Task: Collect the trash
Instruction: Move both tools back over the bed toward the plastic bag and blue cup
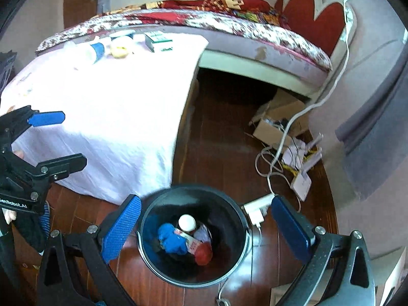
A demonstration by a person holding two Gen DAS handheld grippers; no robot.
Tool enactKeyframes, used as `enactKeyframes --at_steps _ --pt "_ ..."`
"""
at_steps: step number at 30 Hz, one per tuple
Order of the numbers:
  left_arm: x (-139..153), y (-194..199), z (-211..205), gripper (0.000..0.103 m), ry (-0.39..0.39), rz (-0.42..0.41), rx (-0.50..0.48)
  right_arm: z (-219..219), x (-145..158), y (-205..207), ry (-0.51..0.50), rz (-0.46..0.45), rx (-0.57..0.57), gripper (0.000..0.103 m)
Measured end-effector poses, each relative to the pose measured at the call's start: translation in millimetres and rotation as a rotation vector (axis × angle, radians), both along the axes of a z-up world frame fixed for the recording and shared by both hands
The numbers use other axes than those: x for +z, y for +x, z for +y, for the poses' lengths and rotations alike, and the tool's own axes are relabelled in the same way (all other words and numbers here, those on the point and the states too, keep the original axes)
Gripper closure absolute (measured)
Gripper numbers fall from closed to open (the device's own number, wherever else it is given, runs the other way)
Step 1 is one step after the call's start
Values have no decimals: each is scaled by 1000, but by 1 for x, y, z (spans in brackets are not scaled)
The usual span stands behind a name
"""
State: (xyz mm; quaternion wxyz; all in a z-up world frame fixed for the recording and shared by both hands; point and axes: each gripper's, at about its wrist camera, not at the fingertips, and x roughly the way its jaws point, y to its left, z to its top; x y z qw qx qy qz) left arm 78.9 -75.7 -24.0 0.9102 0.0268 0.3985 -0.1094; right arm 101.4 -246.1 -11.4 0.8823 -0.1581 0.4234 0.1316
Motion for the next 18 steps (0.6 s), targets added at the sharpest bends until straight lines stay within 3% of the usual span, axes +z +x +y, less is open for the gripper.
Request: enactKeyframes --at_steps 18 --pt "18 10 136 6 4 -56 273 128 36 51 116 -76 161 0"
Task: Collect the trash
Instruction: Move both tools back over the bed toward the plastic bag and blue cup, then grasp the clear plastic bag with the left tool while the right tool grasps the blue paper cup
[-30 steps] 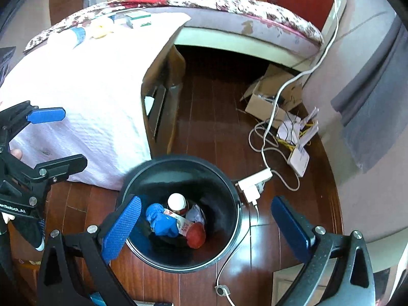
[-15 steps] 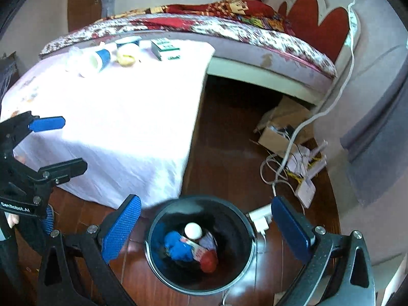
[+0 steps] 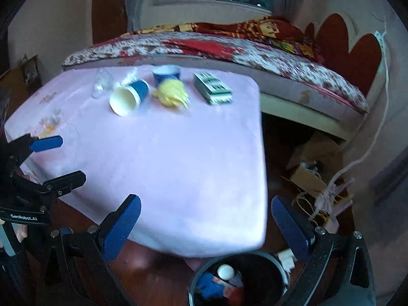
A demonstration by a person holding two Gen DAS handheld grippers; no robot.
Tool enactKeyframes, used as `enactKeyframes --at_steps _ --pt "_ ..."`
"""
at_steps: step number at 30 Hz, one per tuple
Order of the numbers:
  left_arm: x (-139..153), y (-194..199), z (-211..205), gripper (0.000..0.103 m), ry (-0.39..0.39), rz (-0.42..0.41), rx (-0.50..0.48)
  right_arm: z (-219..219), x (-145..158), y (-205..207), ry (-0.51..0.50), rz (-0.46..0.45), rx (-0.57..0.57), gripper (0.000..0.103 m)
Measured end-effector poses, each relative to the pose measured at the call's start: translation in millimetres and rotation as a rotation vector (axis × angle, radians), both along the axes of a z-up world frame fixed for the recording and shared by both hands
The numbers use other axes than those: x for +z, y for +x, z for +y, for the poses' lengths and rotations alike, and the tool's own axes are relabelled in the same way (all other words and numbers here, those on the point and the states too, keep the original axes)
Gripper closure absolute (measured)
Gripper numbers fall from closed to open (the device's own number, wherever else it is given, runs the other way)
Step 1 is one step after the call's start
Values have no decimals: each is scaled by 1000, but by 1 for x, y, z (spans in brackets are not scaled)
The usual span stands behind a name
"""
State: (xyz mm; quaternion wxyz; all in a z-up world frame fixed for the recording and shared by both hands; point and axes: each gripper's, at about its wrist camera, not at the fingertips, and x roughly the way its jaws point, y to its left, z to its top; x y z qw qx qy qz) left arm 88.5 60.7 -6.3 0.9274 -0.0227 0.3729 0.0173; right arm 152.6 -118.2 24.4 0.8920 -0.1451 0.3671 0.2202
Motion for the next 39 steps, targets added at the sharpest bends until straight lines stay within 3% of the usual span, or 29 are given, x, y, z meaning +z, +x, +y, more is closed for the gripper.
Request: enactKeyframes --at_steps 9,15,27,34,39 --pt "1 1 72 6 15 -13 136 73 2 29 71 9 64 0" --pt "-4 4 107 6 19 -18 190 115 -6 50 65 37 61 0" --pt "-21 52 163 11 -14 2 242 177 -33 107 74 76 80 1" --pt "-32 101 190 18 -53 14 257 198 -51 142 73 126 94 20" --pt "-36 129 201 26 -58 12 248 216 -57 150 44 107 126 32"
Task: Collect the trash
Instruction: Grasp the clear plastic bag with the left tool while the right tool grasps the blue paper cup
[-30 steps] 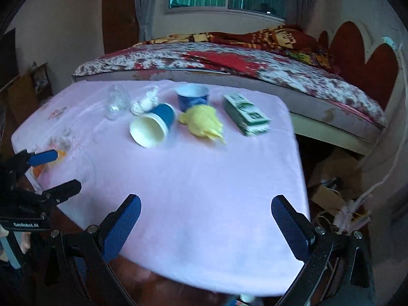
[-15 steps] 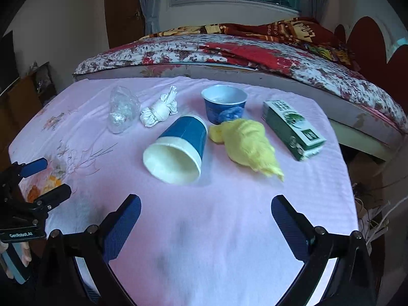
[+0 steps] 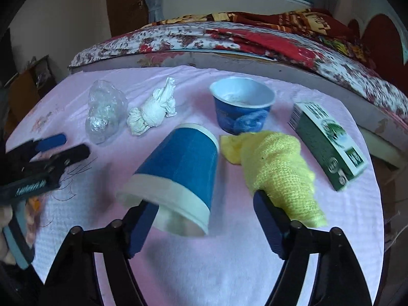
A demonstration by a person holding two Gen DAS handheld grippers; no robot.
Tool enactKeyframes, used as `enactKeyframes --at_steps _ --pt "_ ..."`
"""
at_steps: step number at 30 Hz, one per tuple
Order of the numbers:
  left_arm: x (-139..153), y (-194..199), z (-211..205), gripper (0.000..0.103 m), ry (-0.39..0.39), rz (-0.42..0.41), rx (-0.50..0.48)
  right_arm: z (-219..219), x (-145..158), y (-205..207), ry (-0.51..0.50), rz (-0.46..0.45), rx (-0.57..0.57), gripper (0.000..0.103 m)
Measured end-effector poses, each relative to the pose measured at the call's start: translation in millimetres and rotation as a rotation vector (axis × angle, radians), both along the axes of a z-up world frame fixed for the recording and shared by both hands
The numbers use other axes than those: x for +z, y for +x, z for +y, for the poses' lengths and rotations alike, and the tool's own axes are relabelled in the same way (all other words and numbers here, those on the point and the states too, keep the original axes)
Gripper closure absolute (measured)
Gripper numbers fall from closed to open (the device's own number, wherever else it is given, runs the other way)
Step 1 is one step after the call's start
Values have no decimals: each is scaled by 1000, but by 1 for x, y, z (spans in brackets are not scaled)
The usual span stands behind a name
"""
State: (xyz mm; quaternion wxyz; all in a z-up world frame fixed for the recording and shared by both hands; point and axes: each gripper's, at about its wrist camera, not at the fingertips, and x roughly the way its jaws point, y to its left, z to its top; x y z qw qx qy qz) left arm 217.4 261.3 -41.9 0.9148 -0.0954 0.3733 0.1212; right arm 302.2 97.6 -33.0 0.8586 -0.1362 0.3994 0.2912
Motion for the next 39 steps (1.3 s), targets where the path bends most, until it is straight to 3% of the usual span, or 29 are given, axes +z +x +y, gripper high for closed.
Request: enactKeyframes --at_steps 4,6,10,12,27,39 --pt "-3 19 7 34 0 14 -3 8 -3 8 11 9 2 65" --pt "-5 27 11 40 -8 28 -2 9 -7 12 18 18 -5 69" --pt "-13 36 17 57 -54 71 -4 7 -10 18 46 37 -21 91" --pt "-10 32 14 61 -43 59 -8 7 -10 18 51 41 -21 95" --pt "20 -39 -32 62 -21 -13 -45 -13 23 -15 86 3 -6 101" --pt "49 -66 -95 62 -4 -62 -149 -79 70 -59 103 -70 -65 102"
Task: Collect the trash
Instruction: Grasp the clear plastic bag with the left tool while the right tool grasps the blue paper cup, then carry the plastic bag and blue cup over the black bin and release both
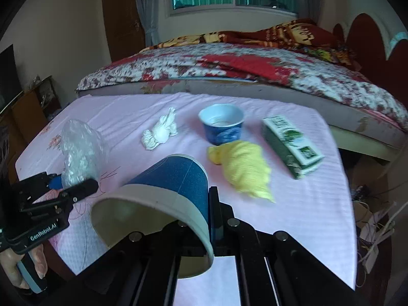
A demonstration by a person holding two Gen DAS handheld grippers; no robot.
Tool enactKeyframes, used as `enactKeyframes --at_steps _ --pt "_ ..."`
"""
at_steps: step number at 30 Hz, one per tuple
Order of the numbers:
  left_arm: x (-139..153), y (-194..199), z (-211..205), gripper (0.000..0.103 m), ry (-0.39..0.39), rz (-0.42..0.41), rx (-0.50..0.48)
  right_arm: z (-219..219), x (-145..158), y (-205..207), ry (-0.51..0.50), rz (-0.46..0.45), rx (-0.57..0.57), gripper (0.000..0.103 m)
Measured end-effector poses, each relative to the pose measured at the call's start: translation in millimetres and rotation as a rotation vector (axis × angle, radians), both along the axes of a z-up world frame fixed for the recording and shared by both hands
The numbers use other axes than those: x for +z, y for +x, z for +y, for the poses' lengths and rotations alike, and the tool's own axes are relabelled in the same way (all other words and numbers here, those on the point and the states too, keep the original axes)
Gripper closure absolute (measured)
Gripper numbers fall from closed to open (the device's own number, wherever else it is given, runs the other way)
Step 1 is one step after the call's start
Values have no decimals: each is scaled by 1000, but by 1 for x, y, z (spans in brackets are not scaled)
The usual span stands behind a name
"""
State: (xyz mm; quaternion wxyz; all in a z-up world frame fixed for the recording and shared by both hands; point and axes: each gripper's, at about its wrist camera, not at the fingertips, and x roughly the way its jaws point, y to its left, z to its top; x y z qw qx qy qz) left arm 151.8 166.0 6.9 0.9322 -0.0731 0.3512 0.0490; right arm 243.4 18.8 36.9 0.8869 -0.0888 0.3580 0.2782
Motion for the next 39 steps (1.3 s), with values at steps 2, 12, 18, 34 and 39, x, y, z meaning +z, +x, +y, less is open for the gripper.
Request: enactKeyframes --at_steps 2,12,18,34,39 --pt "3 -3 -11 62 0 -5 -21 -13 8 -5 3 -12 -17 102" --pt "22 -14 -74 62 14 -40 -141 -88 37 -36 -10 -59 -117 102" --pt "30 -20 -110 62 16 -59 -213 -132 49 -57 -13 -79 -178 102" --pt "36 -35 -195 62 37 -67 -379 -226 53 -98 -30 -85 -313 102" --pt "31 -38 -223 62 43 -55 -436 -250 50 -106 -34 -75 -350 102"
